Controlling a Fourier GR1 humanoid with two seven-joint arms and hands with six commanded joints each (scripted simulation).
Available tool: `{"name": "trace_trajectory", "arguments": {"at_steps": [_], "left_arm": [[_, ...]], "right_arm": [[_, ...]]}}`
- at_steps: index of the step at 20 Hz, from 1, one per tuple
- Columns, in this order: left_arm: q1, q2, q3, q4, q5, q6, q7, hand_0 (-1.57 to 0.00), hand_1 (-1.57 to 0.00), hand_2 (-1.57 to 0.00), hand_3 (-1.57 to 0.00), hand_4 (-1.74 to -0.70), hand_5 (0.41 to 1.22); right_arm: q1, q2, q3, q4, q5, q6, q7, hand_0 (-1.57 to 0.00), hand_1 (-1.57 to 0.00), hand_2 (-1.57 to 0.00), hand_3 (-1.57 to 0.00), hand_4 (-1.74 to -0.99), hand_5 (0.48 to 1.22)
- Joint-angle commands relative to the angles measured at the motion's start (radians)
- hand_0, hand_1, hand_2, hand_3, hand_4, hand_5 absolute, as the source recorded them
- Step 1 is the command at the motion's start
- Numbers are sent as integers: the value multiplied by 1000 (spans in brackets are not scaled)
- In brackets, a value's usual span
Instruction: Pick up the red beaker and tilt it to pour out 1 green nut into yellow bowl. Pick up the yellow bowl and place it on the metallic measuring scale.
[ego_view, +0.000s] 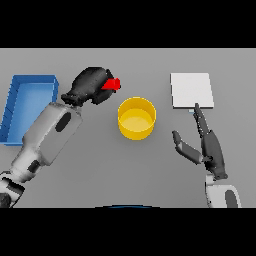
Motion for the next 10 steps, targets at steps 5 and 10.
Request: {"name": "trace_trajectory", "arguments": {"at_steps": [5,10], "left_arm": [[-111,31,-154,70,-148,-108,15,-1571,-1571,-1571,-1492,-1698,1205],[-219,36,-281,133,-280,-214,-38,-1571,-1571,-1571,-1332,-1718,1216]], "right_arm": [[4,0,-5,-11,-10,2,5,1,1,1,1,-1190,675],[10,32,0,-9,-34,3,18,1,1,1,1,-1202,651]]}}
